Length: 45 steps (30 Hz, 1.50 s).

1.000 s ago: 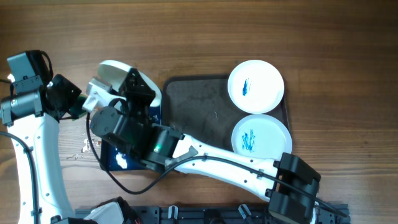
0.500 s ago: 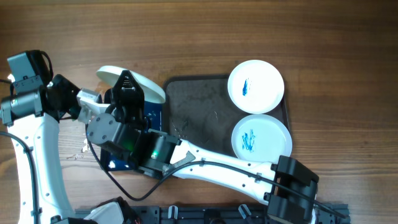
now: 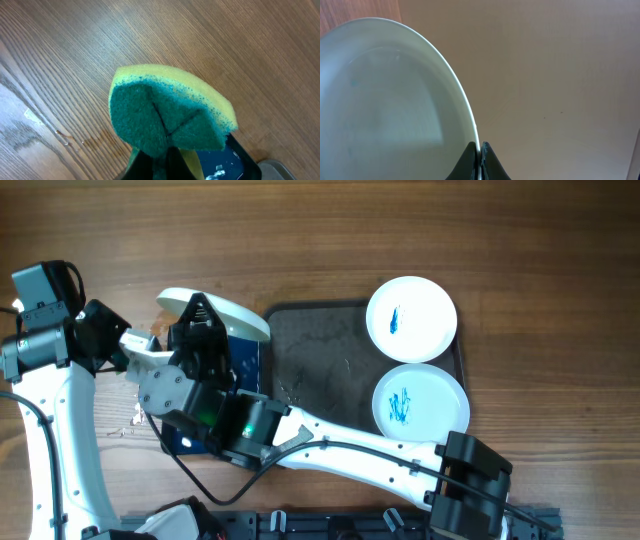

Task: Clean dirty plates on tray and stack at the side
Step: 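Hold the tilted plate over the blue tray to drain water, then carry the plate with the right gripper to the right table side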

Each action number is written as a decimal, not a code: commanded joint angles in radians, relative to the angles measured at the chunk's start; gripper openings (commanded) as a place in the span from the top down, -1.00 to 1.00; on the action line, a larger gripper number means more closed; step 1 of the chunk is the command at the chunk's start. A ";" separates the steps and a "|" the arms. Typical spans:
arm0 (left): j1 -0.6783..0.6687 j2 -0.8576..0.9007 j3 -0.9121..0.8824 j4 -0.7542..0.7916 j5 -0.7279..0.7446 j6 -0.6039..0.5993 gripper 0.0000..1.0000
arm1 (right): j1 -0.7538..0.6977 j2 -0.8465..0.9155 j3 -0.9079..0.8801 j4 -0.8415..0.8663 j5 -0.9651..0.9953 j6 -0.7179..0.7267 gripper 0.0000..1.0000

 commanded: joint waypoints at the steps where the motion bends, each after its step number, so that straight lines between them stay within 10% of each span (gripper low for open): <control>1: 0.006 -0.013 0.025 0.003 0.012 0.015 0.92 | 0.006 0.009 0.021 0.010 0.005 -0.011 0.91; 24: 0.005 -0.013 0.025 -0.015 0.012 0.014 0.92 | -0.215 0.018 0.021 -0.455 0.020 0.826 0.91; 35: 0.005 -0.012 0.025 -0.010 0.012 0.011 0.92 | -0.290 0.014 0.021 -0.552 0.137 0.782 0.91; 45: 0.005 -0.011 0.025 -0.008 0.012 0.011 0.92 | -0.386 0.003 0.021 -0.832 -0.561 1.424 0.91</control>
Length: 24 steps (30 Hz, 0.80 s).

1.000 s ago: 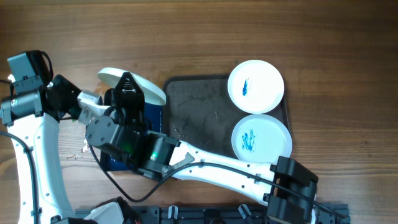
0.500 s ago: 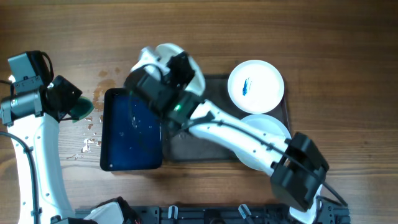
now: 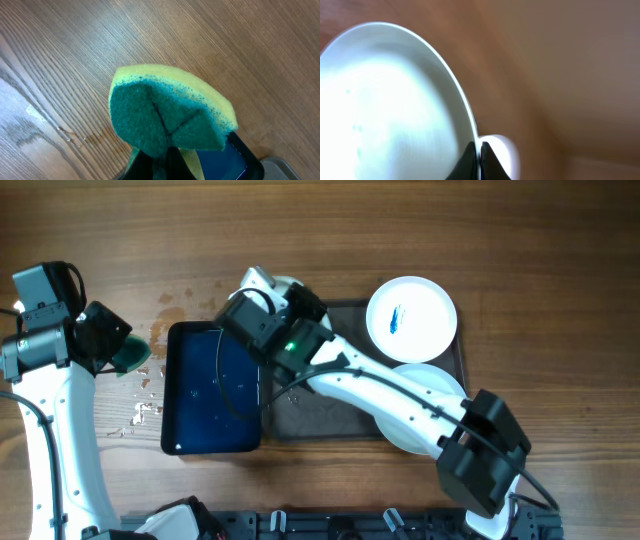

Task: Clean dirty plates on tray and stack at the side
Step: 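Carry the plate with the right gripper to the right table side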

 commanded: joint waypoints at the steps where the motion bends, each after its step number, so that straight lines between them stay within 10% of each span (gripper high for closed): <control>1: 0.005 -0.011 0.025 0.007 0.012 0.011 0.92 | -0.098 -0.011 0.014 -0.035 -0.328 0.329 0.91; 15: 0.005 -0.010 0.025 0.004 0.031 0.011 0.92 | -0.473 -0.317 0.015 -0.163 -0.376 0.404 0.91; 24: 0.005 -0.009 0.025 0.003 0.047 0.012 0.92 | -1.019 -0.279 0.012 -0.261 -0.712 0.557 0.91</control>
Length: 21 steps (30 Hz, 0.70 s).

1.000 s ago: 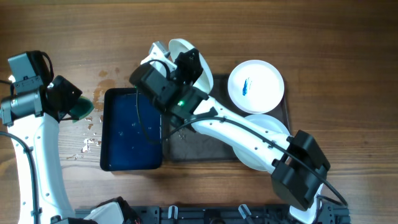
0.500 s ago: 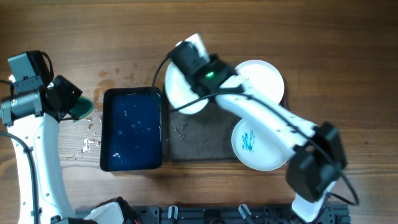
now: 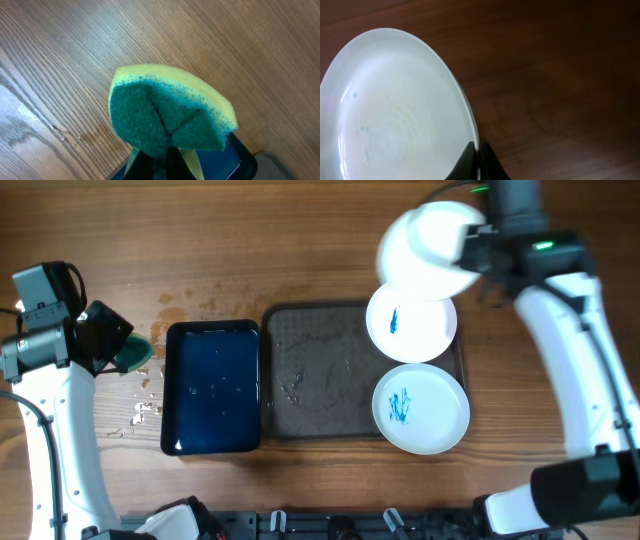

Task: Clean dirty plates on tray and stack at the side
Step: 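Carry the plate with the right gripper to the right table side, then release the plate at the right side and move the right gripper back toward the tray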

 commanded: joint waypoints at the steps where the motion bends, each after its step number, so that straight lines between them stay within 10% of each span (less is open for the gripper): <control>1: 0.005 -0.008 0.025 0.003 0.020 0.012 0.92 | -0.209 0.035 0.008 -0.008 -0.183 0.091 0.91; 10: 0.005 -0.008 0.025 0.000 0.040 0.013 0.92 | -0.614 0.217 0.005 -0.027 -0.296 0.115 0.91; 21: 0.005 -0.008 0.025 -0.016 0.042 0.013 0.92 | -0.748 0.472 0.005 0.002 -0.312 0.067 0.91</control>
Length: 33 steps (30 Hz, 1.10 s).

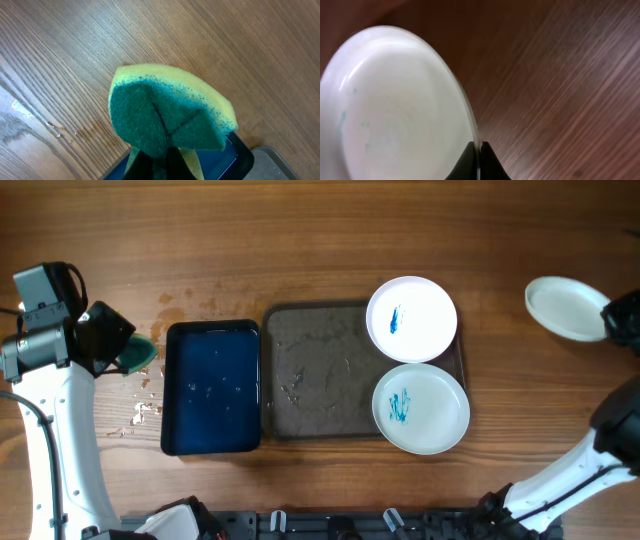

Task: Clean dirty plates on tray and stack at the side
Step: 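Release the plate at the right side and move the right gripper back toward the tray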

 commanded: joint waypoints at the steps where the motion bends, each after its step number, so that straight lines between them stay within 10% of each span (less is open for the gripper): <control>1: 0.005 -0.008 0.025 -0.003 0.016 0.012 0.92 | 0.005 0.082 0.005 0.005 -0.042 -0.026 0.91; 4: 0.005 -0.008 0.025 -0.005 0.016 0.012 0.92 | 0.016 0.102 0.004 0.017 -0.097 -0.064 0.85; 6: 0.005 -0.008 0.025 -0.006 0.016 0.013 0.92 | 0.023 0.100 0.004 0.021 -0.104 -0.065 0.11; 10: 0.005 -0.008 0.025 -0.005 0.016 0.013 0.92 | 0.037 0.085 0.006 0.021 -0.118 -0.095 -0.19; 25: 0.005 -0.008 0.025 -0.016 0.016 0.013 0.92 | 0.344 -0.299 0.030 -0.114 -0.243 -0.171 -0.34; 33: 0.005 -0.008 0.025 -0.019 0.016 0.012 0.92 | 0.538 -0.288 -0.192 -0.056 -0.248 -0.195 0.04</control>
